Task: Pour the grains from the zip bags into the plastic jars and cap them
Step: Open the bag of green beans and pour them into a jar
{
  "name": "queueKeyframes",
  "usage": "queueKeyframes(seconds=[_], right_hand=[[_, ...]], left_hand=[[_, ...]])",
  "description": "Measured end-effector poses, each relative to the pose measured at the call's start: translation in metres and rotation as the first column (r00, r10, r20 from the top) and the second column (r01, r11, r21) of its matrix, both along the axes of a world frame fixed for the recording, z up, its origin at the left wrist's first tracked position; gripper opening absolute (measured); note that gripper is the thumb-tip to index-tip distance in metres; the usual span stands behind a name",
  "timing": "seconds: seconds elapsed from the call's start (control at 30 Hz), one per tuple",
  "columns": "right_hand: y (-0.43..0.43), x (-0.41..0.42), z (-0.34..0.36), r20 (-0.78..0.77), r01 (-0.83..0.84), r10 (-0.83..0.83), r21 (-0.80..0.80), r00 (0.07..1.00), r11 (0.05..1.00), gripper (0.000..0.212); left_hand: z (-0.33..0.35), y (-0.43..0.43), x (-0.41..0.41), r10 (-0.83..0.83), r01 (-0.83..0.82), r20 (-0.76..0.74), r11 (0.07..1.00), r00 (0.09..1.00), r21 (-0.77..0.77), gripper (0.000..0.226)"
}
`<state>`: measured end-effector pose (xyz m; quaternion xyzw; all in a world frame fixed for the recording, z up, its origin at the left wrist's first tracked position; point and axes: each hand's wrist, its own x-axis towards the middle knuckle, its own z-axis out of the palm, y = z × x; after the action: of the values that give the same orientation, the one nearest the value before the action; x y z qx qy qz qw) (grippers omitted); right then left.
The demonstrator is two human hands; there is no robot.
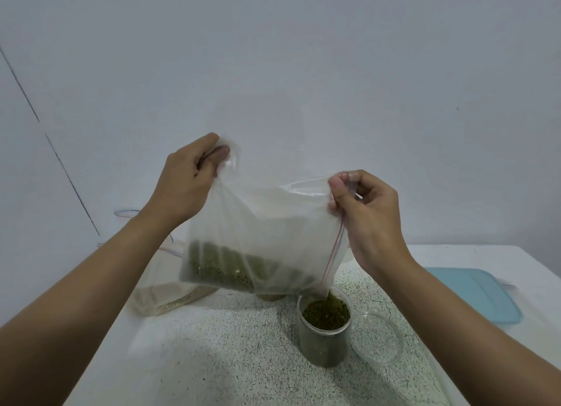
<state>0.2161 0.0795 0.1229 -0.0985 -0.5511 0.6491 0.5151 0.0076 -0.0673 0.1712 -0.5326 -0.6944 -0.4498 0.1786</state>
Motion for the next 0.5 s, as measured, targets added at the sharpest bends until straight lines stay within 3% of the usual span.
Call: queueKeyframes(seconds=[0.5], right_hand=[[-0.0062,-0.0026,-0.0014,-0.018,-0.042,0.041,-0.037,0.999,0.998,0.008]], left_hand=[[0.0012,-0.0096,0.0017,0.027,-0.027,-0.003,1.0,1.0,0.005,0.036]])
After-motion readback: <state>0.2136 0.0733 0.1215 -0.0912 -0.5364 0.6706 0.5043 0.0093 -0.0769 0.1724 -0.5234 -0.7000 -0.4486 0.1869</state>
